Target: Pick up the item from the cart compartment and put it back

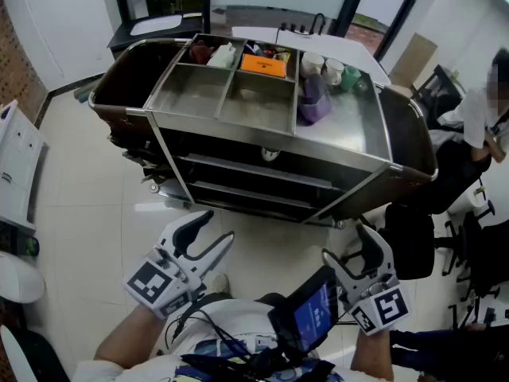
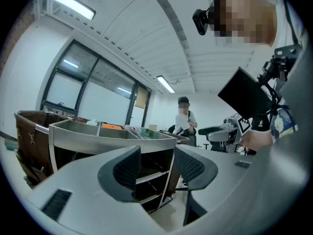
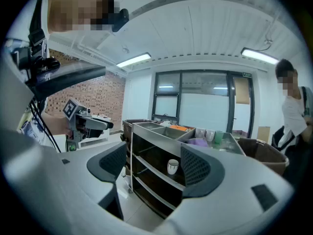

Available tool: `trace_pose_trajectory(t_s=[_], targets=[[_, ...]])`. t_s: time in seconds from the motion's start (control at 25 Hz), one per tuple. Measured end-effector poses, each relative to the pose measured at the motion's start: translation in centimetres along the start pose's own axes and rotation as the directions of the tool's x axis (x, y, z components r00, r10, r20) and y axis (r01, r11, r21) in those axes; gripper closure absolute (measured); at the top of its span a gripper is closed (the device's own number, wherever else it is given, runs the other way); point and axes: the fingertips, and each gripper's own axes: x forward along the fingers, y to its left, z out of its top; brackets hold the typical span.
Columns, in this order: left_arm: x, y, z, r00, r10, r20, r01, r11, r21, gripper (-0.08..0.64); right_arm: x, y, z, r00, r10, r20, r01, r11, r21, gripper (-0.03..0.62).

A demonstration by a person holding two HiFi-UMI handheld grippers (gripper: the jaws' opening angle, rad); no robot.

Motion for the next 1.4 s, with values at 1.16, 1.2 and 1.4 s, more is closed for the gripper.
trace_pose_trajectory(t_s=[1.16, 1.2, 1.4], targets=[[53.3, 14.0, 1.4, 0.806, 0.002, -0.592, -0.061, 0.995, -0.081, 0.133, 11.4, -29.9, 1.7, 0.994, 0.092, 0.061, -0.09, 0.995, -0.035, 0.222], [54.2, 14.7, 0.8, 0.787, 0.033, -0.616, -0.091, 0.994, -0.063, 0.13, 11.8, -31.2, 1.6, 0.994, 0.095, 0.047, -0.092, 0.994, -0.052, 0.222], [57.1, 17.1, -2.5, 0.676, 0.139, -0.724, -0.192, 0.981, 0.009, 0.127, 14.3, -35.7, 1.0, 0.994, 0.105, -0.002, -0.104, 0.985, -0.14, 0.222]])
